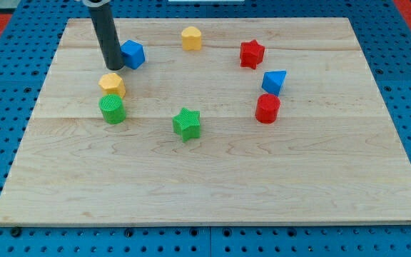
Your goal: Push the triangle to the top right of the red circle
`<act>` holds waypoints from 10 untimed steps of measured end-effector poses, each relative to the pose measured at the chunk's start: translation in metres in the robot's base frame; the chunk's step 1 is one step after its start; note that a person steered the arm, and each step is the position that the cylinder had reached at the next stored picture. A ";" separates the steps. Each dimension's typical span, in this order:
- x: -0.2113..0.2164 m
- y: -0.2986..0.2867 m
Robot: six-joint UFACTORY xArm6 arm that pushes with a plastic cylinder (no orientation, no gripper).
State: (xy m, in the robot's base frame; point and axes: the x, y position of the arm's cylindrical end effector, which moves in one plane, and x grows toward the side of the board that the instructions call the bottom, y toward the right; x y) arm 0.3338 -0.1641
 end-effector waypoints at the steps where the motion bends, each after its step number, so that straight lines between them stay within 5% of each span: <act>1: 0.016 0.056; 3: 0.080 0.046; 6: 0.034 0.145; 10: 0.034 0.145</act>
State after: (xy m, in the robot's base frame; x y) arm 0.3675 -0.0188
